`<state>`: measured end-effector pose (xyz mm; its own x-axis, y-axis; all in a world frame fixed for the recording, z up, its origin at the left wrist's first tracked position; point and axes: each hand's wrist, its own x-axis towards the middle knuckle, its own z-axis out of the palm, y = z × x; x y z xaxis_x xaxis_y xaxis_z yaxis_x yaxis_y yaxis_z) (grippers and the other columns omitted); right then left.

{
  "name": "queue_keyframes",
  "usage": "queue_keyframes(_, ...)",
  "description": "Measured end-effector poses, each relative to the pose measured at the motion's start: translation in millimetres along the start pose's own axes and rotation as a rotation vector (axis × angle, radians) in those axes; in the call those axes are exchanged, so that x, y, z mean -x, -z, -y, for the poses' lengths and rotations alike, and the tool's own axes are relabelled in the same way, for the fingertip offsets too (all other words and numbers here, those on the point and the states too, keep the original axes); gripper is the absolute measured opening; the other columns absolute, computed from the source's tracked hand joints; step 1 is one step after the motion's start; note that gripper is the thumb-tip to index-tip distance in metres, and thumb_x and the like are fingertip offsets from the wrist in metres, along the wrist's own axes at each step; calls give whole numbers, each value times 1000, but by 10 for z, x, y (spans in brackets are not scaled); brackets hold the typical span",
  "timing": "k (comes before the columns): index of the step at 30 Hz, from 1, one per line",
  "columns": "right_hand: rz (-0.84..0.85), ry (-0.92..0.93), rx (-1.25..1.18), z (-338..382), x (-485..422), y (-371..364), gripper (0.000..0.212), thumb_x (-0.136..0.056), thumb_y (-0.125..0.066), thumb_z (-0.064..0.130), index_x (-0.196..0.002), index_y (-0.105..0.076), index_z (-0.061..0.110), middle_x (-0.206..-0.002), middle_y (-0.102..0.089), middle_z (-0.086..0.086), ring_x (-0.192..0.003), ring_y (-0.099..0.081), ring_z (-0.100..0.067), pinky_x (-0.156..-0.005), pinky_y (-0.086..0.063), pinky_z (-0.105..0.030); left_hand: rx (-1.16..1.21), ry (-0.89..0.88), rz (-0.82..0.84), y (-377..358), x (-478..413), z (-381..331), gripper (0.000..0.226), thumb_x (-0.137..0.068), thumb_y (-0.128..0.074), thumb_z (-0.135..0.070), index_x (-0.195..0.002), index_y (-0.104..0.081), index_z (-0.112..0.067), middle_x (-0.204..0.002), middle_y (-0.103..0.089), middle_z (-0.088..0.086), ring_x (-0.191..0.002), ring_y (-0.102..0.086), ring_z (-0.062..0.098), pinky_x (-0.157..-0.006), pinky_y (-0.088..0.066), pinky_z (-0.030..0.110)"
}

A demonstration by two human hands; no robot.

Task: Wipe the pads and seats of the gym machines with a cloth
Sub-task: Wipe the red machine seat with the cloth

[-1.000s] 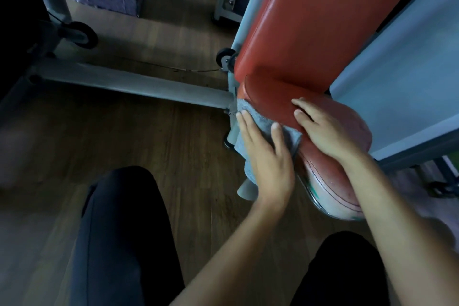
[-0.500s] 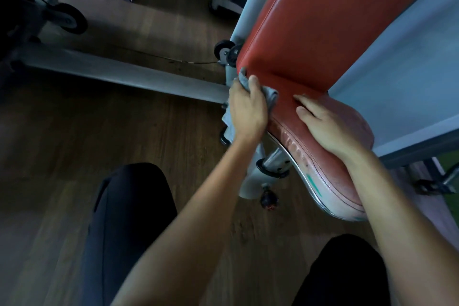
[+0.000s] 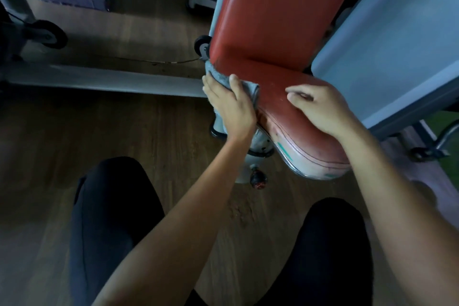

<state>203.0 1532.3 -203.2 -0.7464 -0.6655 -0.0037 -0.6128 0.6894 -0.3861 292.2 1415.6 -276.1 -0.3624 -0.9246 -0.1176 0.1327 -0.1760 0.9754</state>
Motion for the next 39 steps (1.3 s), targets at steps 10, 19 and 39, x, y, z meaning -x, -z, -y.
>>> queue_keyframes(10,-2,1,-46,-254,165,-41,40,-100,-45,44,-136,-56,32,-145,-51,10,-136,-43,-10,-110,-27,-26,9,69,271,-54,985,17,69,-109,-28,-35,-155,21,-16,-162,29,-1,-150,21,10,-117,7,22)
queue_keyframes(19,1,17,-33,-296,131,-59,42,-100,-42,44,-138,-54,31,-145,-51,7,-135,-43,-14,-112,-30,-30,89,67,473,80,2103,127,72,-106,-33,-42,-153,20,-33,-160,25,-23,-146,17,-10,-126,0,36)
queue_keyframes(39,41,24,-82,-377,148,-72,45,-100,-39,47,-143,-48,35,-152,-41,12,-141,-35,-9,-115,-25,-28,70,34,309,-74,2040,160,59,-109,-24,-32,-155,13,-29,-162,20,-18,-146,15,-9,-126,0,31)
